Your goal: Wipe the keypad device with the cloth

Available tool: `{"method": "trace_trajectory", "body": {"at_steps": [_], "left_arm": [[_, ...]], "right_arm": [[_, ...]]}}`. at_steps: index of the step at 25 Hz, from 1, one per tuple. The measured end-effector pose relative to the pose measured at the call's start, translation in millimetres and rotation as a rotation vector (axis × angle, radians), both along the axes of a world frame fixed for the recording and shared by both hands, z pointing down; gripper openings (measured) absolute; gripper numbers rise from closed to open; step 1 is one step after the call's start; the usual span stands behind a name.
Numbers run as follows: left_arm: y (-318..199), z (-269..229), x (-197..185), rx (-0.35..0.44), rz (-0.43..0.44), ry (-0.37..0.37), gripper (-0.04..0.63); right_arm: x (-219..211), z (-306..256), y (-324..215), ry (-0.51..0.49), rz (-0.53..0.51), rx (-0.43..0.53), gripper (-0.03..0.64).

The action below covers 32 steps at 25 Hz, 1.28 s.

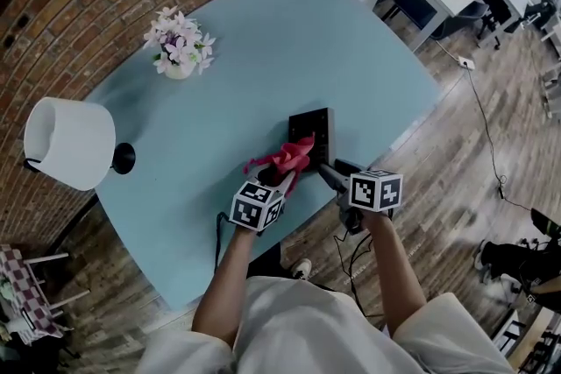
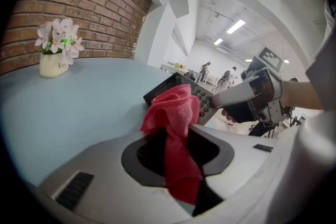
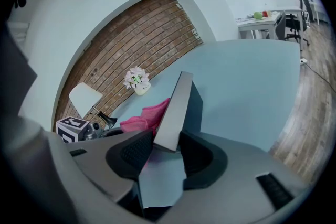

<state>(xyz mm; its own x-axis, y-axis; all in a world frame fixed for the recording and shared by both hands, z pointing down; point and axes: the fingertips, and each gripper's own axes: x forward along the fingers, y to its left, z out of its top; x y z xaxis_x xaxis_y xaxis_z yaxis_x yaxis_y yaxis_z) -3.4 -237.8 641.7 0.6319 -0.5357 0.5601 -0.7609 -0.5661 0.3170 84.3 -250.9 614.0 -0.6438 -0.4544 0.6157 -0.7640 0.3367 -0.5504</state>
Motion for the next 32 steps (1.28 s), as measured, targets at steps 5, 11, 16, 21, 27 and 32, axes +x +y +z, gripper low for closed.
{"method": "trace_trajectory", "body": {"at_steps": [5,11,16,21,27,32], "left_arm": [[-32.3,-36.5,-21.4,0.094,-0.056,0.001,0.143],[-82.7,-62.0,-29.3,0.156,-0.086,0.016,0.144],[-117.7,-58.3,-17.1,0.157,-0.071,0.025,0.144],[-136.5,-34.8,3.8,0.113,-0.042,0.016,0.138],[-143.6,-23.2,25.2,0.118,0.002,-0.004,0.135],[-142.1,-26.1,30.5,0.135,0.023,-0.016,0.132]], "right_arm": [[-0.8,-0.4,-0.8,0.000,-0.012,0.003,0.186],[-2.5,0.7,0.0,-0.010,-0.004,0.002,0.187],[-2.4,-2.1,1.0,-0.020,-0.018,0.004,0.193],[-0.3,-3.3,3.9,-0.021,-0.032,-0.006,0.195],[-1.6,-3.0,4.1,-0.010,-0.073,-0.014,0.198],[-0.6,-4.6,4.8,0.002,-0.120,-0.020,0.202]]}}
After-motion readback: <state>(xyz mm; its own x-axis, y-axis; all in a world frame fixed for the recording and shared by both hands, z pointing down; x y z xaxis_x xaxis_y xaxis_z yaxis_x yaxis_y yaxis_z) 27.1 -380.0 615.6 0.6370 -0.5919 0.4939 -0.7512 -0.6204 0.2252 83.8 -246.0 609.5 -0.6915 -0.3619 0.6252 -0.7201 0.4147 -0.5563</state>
